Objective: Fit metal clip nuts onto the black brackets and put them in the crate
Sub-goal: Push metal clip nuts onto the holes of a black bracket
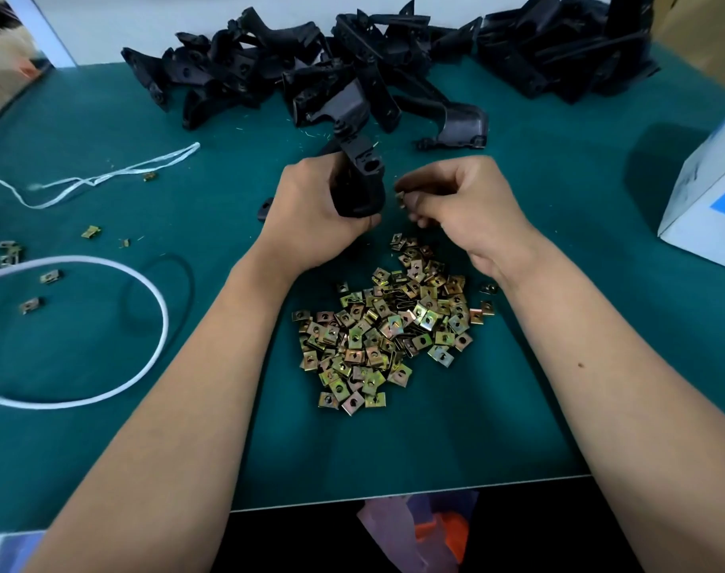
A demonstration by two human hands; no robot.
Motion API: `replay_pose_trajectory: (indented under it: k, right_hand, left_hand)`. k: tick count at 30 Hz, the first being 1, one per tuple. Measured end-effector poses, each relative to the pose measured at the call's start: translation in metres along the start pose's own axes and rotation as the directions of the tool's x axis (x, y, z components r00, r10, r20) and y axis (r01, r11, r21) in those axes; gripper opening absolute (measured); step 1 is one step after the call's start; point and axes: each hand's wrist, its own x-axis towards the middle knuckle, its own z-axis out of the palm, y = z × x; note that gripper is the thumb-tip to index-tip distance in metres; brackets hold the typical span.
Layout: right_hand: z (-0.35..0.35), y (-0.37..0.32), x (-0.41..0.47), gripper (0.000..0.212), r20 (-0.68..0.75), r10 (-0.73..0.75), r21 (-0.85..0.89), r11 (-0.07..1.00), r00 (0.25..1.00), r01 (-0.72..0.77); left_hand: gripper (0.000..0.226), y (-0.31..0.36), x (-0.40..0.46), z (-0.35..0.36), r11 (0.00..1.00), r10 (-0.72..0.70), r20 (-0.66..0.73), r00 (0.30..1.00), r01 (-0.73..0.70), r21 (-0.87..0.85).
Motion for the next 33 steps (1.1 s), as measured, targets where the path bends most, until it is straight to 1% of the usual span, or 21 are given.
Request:
replay_pose_trajectory:
  k: [2,4,7,11,12,15,16,18,21,24,26,30,33]
  right_hand:
    - [-0.001,0.001,0.002,0.025,-0.029,0.011,0.035,0.999,1.0,-0.01]
    - [0.0,0.001,0.001,0.028,-0.007,0.02,0.056,0.998,1.0,-0.02]
    - [0.002,0.002,0.0,0.025,0.036,0.016,0.043,0.999,0.999,-0.018]
    - [0.002,0.002,0.0,0.01,0.021,0.018,0.039,0.999,1.0,-0.018]
    - [0.001,0.002,0.0,0.007,0.018,0.022,0.047,0.999,1.0,-0.022]
    - [0.001,0.001,0.001,0.006,0.016,0.044,0.096,0.994,0.999,-0.045]
    - [0.001,0.0,0.001,0.006,0.018,0.046,0.114,0.992,0.999,-0.047]
    - [0.0,-0.001,0.001,0.01,0.018,0.041,0.138,0.99,0.999,-0.043]
    - [0.0,-0.003,0.001,0.017,0.009,0.041,0.191,0.981,0.999,-0.042]
    - [0.0,-0.004,-0.001,0.017,0.034,0.037,0.266,0.963,0.999,-0.045]
    - [0.0,-0.004,-0.002,0.015,0.044,0.036,0.287,0.957,0.998,-0.047]
    - [0.0,-0.004,-0.002,0.008,0.042,0.054,0.305,0.95,0.998,-0.065]
    - [-0.002,-0.003,-0.001,0.005,0.031,0.052,0.275,0.96,0.998,-0.058]
  left_hand:
    - [0.034,-0.003,-0.001,0.0,0.997,0.008,0.041,0.999,-0.011,0.081]
    - [0.042,-0.003,-0.002,0.0,0.994,0.013,0.061,0.998,-0.019,0.107]
    - [0.048,-0.004,-0.004,-0.001,0.997,-0.015,0.076,0.997,0.009,0.076]
    - [0.065,0.003,-0.006,-0.006,1.0,-0.024,0.135,0.991,0.023,0.009]
    - [0.064,0.005,-0.007,-0.008,1.0,-0.03,0.144,0.989,0.03,0.001]
    - [0.047,0.008,-0.008,-0.009,0.996,-0.045,0.131,0.99,0.054,-0.071]
    - [0.048,0.008,-0.008,-0.01,0.992,-0.054,0.123,0.991,0.067,-0.104]
    - [0.06,0.008,-0.009,-0.012,0.984,-0.076,0.11,0.991,0.093,-0.15]
    - [0.067,0.007,-0.009,-0.014,0.98,-0.092,0.091,0.992,0.106,-0.168]
    - [0.065,0.007,-0.008,-0.015,0.983,-0.097,0.085,0.992,0.109,-0.146]
    - [0.06,0.006,-0.008,-0.014,0.986,-0.097,0.089,0.991,0.108,-0.124]
    - [0.061,0.006,-0.009,-0.015,0.982,-0.105,0.085,0.991,0.117,-0.146]
    - [0.055,0.007,-0.009,-0.016,0.981,-0.11,0.083,0.99,0.122,-0.149]
